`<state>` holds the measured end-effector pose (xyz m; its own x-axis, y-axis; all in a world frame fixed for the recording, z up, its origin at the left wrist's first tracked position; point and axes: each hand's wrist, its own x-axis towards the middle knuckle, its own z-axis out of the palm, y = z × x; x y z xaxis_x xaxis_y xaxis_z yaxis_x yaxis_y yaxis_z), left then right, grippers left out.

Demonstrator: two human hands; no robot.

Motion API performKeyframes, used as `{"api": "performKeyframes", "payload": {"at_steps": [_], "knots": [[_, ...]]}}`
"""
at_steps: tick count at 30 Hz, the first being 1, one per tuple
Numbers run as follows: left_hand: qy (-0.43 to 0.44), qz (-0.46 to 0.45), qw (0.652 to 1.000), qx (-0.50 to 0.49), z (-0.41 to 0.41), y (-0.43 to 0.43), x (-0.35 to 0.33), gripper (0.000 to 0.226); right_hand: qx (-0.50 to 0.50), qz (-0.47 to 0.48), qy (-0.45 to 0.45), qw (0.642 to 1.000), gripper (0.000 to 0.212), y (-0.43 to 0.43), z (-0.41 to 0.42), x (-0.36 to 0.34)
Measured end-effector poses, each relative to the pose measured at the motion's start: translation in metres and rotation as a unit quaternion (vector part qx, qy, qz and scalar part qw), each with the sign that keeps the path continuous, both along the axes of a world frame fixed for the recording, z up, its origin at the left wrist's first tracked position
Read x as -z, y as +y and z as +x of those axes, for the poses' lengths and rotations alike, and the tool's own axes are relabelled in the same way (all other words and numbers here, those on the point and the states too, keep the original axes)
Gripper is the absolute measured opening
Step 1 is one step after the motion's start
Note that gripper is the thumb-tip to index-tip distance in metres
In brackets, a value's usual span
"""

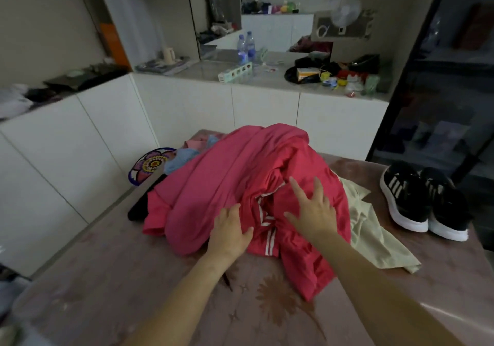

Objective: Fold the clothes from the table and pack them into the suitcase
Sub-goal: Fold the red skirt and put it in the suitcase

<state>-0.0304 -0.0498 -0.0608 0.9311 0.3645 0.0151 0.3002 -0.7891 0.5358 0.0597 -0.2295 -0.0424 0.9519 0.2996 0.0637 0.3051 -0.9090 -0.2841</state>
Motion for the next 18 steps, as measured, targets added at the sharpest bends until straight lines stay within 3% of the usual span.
{"api": "performKeyframes", "payload": {"at_steps": [4, 8, 10, 13, 18], "knots": [[0.025, 0.071, 0.995, -0.064, 0.020, 0.039, 0.011, 0.085, -0.071, -0.123, 0.056, 0.988, 0.084, -0.002, 0.018, 0.014], [0.085, 0.136, 0.982, -0.099, 0.032, 0.081, 0.029, 0.093, -0.087, -0.123, 0.066, 0.986, 0.084, -0.016, 0.013, 0.028], [0.085, 0.160, 0.977, -0.111, 0.036, 0.094, 0.035, 0.075, -0.088, -0.109, 0.050, 0.989, 0.081, -0.024, 0.007, 0.027], [0.031, 0.160, 0.980, -0.114, 0.038, 0.100, 0.036, 0.025, -0.071, -0.085, 0.028, 0.993, 0.077, -0.032, -0.009, 0.028], [-0.038, 0.038, 0.998, -0.017, 0.025, 0.065, 0.013, 0.018, -0.011, 0.054, -0.058, 0.997, 0.053, -0.030, -0.035, 0.027]]}}
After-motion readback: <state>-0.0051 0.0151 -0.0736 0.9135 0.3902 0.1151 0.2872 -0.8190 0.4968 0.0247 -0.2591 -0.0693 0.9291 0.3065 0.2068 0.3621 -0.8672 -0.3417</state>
